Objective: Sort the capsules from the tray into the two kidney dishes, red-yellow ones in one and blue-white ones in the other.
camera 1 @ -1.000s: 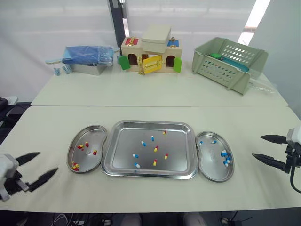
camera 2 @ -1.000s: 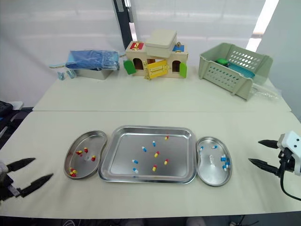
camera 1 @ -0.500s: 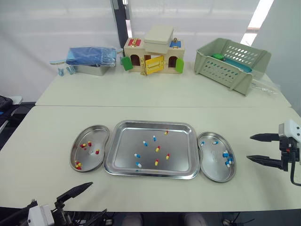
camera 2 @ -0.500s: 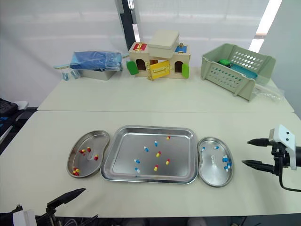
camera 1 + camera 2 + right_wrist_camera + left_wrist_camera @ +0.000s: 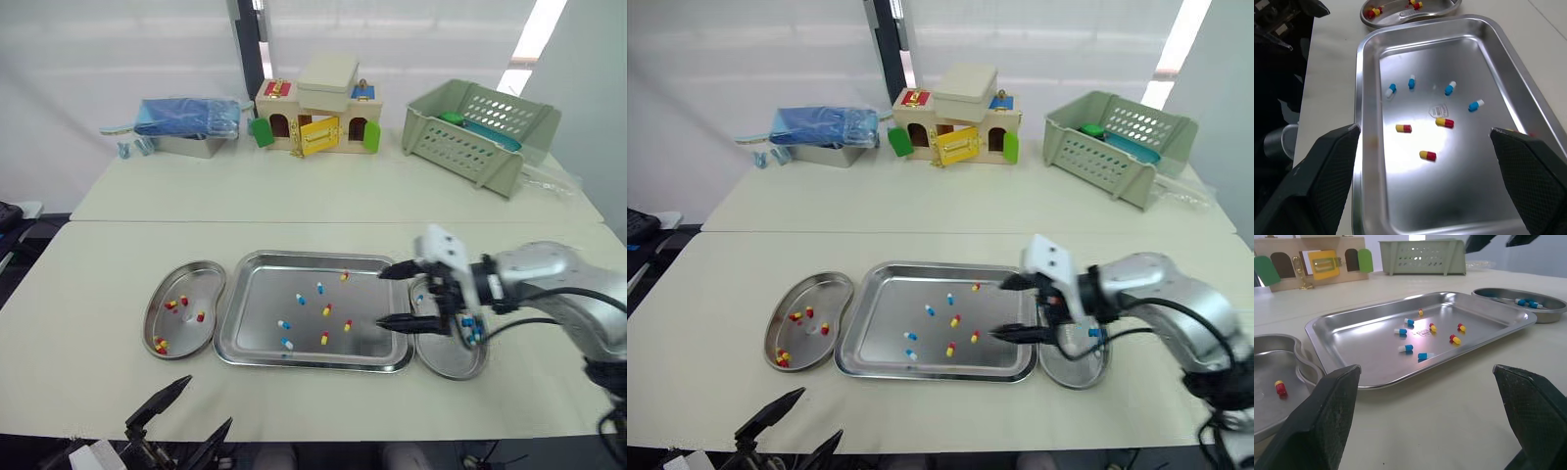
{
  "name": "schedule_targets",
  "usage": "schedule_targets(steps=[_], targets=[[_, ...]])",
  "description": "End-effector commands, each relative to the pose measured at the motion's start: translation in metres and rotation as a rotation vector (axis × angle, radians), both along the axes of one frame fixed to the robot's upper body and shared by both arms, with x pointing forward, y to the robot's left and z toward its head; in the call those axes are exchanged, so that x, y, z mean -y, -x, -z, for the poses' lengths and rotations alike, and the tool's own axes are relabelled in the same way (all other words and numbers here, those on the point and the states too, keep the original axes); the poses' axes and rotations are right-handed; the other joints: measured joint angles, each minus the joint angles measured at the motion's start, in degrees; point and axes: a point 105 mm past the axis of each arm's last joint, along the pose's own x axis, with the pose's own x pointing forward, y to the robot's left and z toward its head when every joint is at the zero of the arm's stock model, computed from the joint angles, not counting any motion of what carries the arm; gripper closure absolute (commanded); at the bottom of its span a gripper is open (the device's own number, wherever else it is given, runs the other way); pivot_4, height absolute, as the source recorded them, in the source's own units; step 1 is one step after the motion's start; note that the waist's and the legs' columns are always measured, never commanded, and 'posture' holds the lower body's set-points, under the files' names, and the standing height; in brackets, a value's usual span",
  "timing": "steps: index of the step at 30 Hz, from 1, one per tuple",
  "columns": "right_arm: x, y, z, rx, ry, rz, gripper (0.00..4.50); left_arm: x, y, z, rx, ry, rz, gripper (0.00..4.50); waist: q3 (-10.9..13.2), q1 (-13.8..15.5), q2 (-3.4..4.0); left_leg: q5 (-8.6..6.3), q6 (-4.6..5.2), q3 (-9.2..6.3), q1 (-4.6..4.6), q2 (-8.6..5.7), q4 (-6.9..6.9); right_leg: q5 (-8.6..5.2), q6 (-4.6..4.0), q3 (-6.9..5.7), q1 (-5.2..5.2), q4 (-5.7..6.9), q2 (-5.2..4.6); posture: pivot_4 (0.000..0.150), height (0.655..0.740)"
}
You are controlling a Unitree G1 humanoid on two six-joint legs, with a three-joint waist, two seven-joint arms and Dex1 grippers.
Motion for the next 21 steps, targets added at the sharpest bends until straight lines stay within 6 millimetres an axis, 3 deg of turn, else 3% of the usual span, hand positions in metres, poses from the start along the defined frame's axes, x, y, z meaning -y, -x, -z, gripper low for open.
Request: schedule_targets(steps=[1,6,11,16,21], targets=[[-0.021,-0.001,0.006,0.004,0.029,0.005,0.43,0.007,0.0,-0.013,0.047,0.031,-0.032,0.0,0.0,0.2,-0.04,0.0,0.0,0.0,-0.07,0.0,0.01,0.0,0.0,0.0,-0.04,-0.03,-0.01,0.15,0.74],[-0.051,0.009,0.023,-0.075,0.067,-0.034,2.02,0.021,-0.006,-0.028,0.071,0.053,-0.037,0.0,-0.1,0.3,-0.11,0.0,0.0,-0.03,-0.14,-0.02,0.01,0.0,0.0,-0.05,-0.07,-0.04,-0.04,0.15,0.74],[-0.079,0.011,0.04,-0.102,0.1,-0.039,2.02,0.028,-0.011,-0.035,0.079,0.063,-0.034,0.0,-0.1,-0.2,-0.1,0.0,0.01,-0.08,-0.07,0.0,-0.02,0.0,-0.01,-0.02,-0.1,0.01,0.05,0.15,0.74],[-0.093,0.004,0.053,-0.075,0.154,-0.022,3.14,0.032,-0.012,-0.04,0.072,0.059,-0.023,0.0,-0.1,-0.5,-0.1,0.0,0.01,-0.11,-0.1,0.0,-0.02,0.0,-0.02,-0.03,-0.13,0.01,0.06,0.15,0.74],[-0.098,0.001,0.057,-0.058,0.182,-0.017,3.14,0.03,-0.011,-0.04,0.05,0.048,-0.03,0.0,-0.1,-0.6,-0.1,-0.01,0.01,-0.1,-0.09,0.0,-0.03,0.0,-0.02,-0.02,-0.14,0.0,0.05,0.15,0.74]])
